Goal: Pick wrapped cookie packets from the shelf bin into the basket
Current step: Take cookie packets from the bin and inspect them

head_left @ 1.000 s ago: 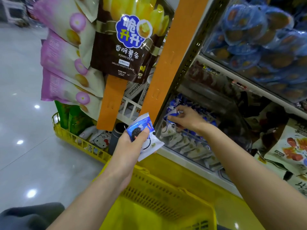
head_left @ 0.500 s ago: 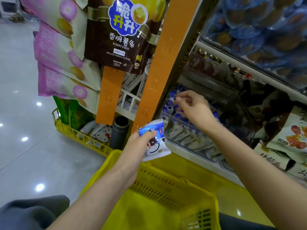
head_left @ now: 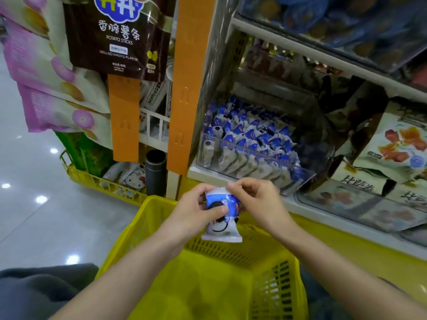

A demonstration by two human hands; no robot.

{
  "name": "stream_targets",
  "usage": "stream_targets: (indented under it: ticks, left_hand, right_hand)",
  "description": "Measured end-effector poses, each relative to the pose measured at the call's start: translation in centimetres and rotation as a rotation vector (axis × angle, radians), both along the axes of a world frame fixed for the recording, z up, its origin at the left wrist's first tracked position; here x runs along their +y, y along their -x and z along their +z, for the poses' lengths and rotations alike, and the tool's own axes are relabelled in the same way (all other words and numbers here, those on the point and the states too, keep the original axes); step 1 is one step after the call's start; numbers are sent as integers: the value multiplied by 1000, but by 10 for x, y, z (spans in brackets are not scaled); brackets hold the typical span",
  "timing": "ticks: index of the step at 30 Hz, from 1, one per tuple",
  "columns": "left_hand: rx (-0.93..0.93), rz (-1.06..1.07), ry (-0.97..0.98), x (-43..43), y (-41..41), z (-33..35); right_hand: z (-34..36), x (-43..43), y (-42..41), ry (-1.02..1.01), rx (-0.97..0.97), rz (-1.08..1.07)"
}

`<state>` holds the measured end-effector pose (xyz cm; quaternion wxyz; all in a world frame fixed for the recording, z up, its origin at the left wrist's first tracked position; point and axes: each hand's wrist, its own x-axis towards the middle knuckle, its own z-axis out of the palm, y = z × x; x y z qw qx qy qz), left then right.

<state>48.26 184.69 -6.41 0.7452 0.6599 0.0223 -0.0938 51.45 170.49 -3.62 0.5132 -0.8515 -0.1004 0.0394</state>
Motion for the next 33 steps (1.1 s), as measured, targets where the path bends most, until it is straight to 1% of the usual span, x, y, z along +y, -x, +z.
stream_targets:
  ticks: [3,7,8,10,11,13,15,18,20,22,23,25,28,30,32,33]
  left_hand:
    - [32,23,-2,-3,-1,-4]
    - [30,55,-7,-2,-2,-9]
    - [34,61,-3,-1,-3,-10]
    - [46,58,2,-1,-3,-10]
    - [48,49,4,-1,-3,-10]
    - [40,28,15,-2,-3,-8]
    - [31,17,11,-3,-4,-6]
    - [81,4,-51,-2,-6,-8]
    - [107,17,-38,-3,-4,-10]
    - [92,72,0,-5,-4,-11]
    - [76,114,23,-5,-4,-12]
    - [56,205,52,-2,-6,-14]
    - [27,269,10,0,-7,-17]
    - [-13,268,-28,-1,-7,-18]
    - [-68,251,-81,0,-6,-18]
    - [-107,231,-134,1,-6,-18]
  right_hand:
    - [-11,-6,5,-64,60,-5]
    - [-18,-10,10,-127,125,111]
    - [-19,-10,10,-73,82,127]
    - [-20,-13,10,144,-92,125]
    - [-19,-13,9,220,-162,124]
    - [-17,-14,9,231,-194,123]
    - [-16,-15,8,128,-126,99]
    - [-13,-18,5,-134,88,-43]
    - [-11,-22,3,-308,232,-138]
    - [-11,-25,1,-376,332,-172]
    - [-12,-25,1,-367,371,-158]
    - [-16,-25,4,-279,437,-68]
    - [-23,-22,10,-107,488,112]
    - [-28,-21,13,33,442,176]
    - [-29,-21,14,201,324,205]
    - [-30,-21,15,229,269,214]
